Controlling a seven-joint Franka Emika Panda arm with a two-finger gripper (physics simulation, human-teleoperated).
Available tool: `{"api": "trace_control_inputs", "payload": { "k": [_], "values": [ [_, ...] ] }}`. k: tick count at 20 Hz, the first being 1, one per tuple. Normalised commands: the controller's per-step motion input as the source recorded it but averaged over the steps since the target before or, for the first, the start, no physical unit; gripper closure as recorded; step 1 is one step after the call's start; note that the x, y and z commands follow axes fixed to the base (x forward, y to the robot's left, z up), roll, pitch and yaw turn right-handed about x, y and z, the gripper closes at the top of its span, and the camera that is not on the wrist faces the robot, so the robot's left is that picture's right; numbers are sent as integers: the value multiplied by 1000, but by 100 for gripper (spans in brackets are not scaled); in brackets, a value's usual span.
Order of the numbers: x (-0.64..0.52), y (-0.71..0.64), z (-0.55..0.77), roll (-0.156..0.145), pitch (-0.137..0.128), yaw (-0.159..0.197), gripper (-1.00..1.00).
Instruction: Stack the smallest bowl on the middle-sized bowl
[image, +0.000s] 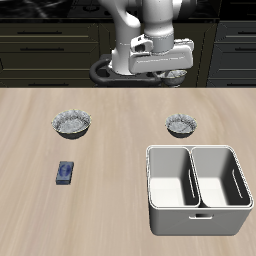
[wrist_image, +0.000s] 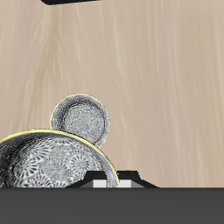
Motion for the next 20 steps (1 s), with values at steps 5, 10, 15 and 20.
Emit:
{"api": "trace_control_inputs", "payload": {
  "k": [5, 10, 15, 20],
  "values": [
    [-23, 277, 69, -1, -20, -3, 100],
    [50, 268, 91, -25, -21, 0, 100],
    [106, 108, 32, -11, -6, -6, 100],
    [89, 13, -23, -13, -24, 14, 100]
  ]
}}
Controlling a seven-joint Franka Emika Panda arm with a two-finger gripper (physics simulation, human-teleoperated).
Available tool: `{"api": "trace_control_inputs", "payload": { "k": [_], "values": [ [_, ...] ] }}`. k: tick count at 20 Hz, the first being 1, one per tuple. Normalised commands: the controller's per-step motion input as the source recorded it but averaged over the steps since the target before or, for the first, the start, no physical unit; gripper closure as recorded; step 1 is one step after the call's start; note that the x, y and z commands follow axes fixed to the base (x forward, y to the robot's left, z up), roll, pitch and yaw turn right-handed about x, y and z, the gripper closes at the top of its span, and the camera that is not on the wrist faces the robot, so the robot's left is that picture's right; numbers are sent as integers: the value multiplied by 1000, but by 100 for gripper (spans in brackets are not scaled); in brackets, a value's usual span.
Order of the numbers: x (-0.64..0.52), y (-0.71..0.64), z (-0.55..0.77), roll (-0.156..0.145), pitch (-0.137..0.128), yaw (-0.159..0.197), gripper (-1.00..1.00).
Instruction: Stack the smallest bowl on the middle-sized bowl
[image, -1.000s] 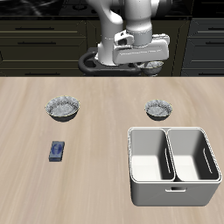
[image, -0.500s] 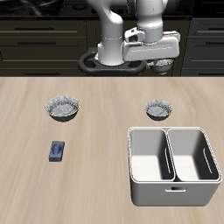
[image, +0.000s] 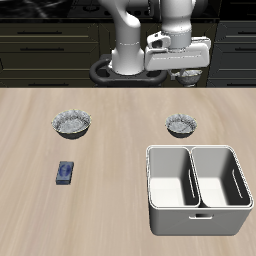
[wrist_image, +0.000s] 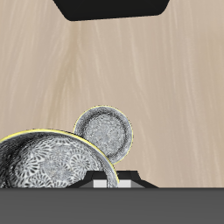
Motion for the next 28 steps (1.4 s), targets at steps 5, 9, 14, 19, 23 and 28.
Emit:
{"api": "trace_control_inputs", "payload": {
  "k": [5, 9, 14, 19, 23, 28],
  "values": [
    [129, -108, -182, -29, 29, 8, 100],
    [76, -99, -246, -24, 31, 5, 100],
    [11, -18, -222, -9, 27, 10, 100],
    [-18, -24, -224, 0, 34, 16, 100],
    [10, 17, -237, 5, 23, 33, 100],
    [70, -1, -216, -5, 32, 18, 100]
  ]
}}
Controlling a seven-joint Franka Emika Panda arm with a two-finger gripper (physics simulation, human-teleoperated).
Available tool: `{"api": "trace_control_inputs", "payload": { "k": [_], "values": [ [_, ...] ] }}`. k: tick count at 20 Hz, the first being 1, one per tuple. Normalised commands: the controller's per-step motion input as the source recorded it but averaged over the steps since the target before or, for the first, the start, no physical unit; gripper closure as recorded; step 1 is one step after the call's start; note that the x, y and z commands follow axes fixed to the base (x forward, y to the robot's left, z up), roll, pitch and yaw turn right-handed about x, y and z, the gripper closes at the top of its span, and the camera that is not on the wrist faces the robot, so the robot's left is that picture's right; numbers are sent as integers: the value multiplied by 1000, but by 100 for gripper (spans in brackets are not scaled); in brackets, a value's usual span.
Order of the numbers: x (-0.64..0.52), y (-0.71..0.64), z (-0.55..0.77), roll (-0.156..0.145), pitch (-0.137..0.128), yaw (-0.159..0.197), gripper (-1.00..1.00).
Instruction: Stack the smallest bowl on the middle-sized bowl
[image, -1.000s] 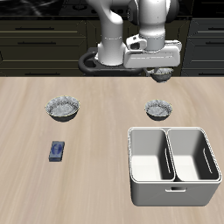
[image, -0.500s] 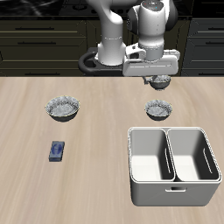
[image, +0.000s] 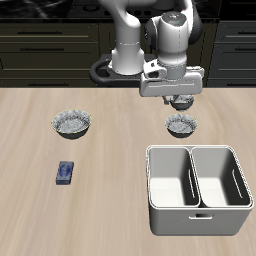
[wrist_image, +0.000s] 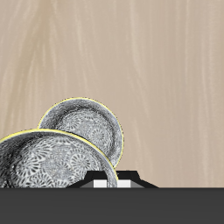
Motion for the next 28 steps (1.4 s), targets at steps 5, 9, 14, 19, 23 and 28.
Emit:
{"api": "trace_control_inputs", "payload": {
  "k": [5, 9, 14, 19, 23, 28],
  "values": [
    [29, -41, -166, -6, 23, 11, 100],
    [28, 12, -307, 9, 50, 25, 100],
    [-14, -10, -191, 9, 30, 29, 100],
    [2, -73, -131, -9, 15, 21, 100],
    [39, -3, -231, 11, 35, 33, 100],
    [-65, -1, -78, 36, 22, 7, -100]
  ]
}}
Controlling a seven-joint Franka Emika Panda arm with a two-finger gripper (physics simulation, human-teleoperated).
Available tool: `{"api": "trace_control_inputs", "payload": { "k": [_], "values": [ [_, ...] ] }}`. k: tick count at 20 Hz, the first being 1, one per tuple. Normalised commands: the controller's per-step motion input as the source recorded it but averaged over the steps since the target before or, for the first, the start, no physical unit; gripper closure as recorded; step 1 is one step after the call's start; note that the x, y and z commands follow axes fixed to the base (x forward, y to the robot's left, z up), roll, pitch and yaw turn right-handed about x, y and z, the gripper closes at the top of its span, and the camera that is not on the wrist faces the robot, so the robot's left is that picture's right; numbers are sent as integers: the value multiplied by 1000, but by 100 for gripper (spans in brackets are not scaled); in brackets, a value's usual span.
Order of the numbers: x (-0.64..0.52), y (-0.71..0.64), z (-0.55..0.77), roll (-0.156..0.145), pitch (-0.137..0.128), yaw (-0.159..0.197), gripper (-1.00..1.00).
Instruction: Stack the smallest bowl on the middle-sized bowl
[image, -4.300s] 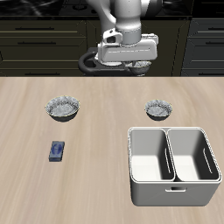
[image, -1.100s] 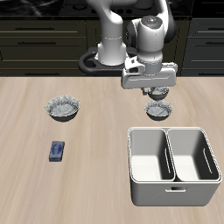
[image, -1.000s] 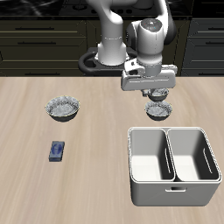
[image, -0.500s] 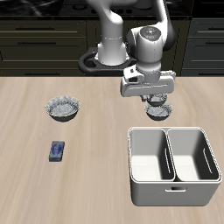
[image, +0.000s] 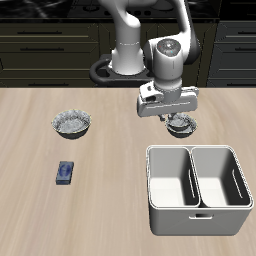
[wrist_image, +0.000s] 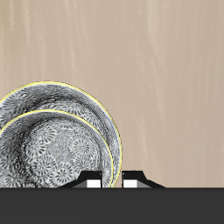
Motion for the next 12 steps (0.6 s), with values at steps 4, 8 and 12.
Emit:
{"api": "trace_control_inputs", "payload": {
  "k": [4, 8, 12],
  "values": [
    [12, -60, -40, 21, 21, -3, -100],
    [-11, -7, 8, 1, 5, 3, -100],
    [-43, 18, 147, 14, -20, -7, -100]
  ]
}}
